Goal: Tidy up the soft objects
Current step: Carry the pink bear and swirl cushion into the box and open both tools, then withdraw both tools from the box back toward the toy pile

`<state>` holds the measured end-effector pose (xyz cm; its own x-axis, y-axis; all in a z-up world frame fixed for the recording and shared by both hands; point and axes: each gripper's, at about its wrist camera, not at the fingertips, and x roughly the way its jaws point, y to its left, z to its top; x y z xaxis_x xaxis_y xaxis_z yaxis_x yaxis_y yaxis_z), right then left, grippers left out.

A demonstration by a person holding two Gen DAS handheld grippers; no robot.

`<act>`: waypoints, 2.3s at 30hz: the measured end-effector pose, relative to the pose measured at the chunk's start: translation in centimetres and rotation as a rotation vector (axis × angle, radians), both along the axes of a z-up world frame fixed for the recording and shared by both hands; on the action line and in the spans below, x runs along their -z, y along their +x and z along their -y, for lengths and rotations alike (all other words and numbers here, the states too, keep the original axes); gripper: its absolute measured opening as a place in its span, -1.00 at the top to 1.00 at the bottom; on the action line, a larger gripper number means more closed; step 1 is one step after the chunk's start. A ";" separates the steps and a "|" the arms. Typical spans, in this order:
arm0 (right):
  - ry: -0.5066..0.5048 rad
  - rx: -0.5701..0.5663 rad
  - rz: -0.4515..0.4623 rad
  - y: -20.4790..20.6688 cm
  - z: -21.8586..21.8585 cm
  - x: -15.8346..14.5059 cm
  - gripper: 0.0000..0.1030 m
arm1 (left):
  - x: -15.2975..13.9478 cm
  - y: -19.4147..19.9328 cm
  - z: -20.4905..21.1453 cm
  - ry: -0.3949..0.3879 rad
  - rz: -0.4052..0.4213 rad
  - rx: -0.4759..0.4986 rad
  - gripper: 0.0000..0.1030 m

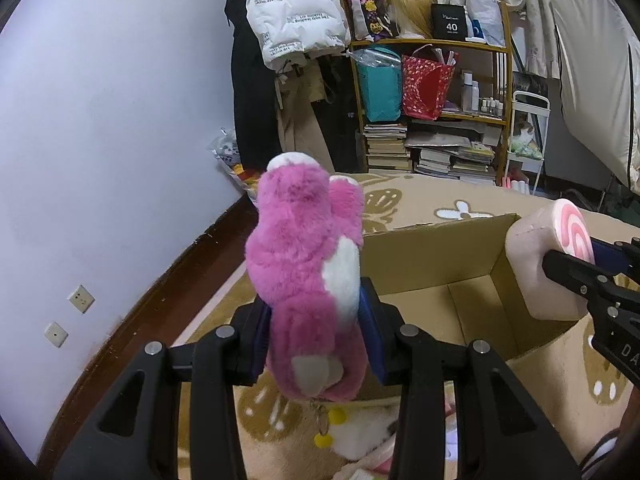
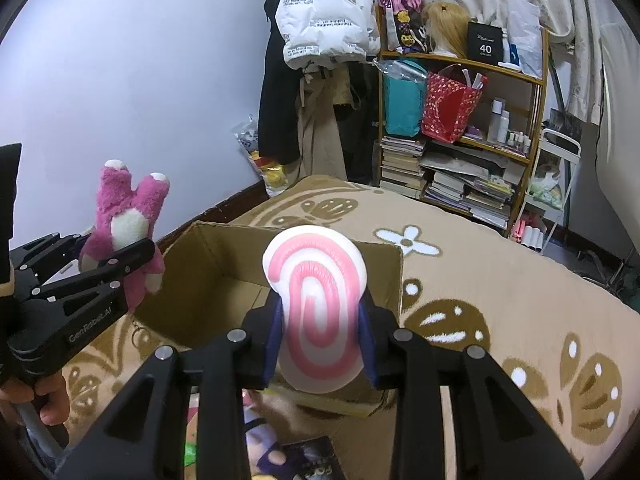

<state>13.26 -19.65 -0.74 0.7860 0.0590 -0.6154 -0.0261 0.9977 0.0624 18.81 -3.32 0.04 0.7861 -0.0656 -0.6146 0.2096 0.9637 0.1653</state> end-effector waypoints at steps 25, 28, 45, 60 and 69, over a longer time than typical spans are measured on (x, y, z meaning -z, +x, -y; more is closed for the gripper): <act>0.162 0.000 -0.103 2.3 2.2 3.2 0.02 | 2.8 1.9 0.4 -0.012 -0.077 0.000 -0.28; 0.184 0.012 -0.096 2.0 2.8 2.8 -0.26 | 2.1 1.4 0.1 -0.003 -0.045 0.001 -0.34; 0.198 0.050 -0.015 -2.1 3.9 -2.3 -0.90 | -3.1 -2.7 -5.4 -0.036 0.030 -0.117 -0.99; 0.190 0.073 -0.015 -7.7 2.8 -3.6 -0.91 | -3.7 -8.3 -6.8 0.006 -0.025 -0.126 -0.99; 0.164 0.066 -0.069 -9.1 1.3 -1.4 -0.91 | -1.4 -10.0 -6.5 0.002 -0.112 -0.109 -0.99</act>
<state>4.15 -20.91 0.64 0.7478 0.1127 -0.6543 0.0489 0.9735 0.2236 8.82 3.16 1.47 0.7150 0.0177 -0.6989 0.1211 0.9814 0.1487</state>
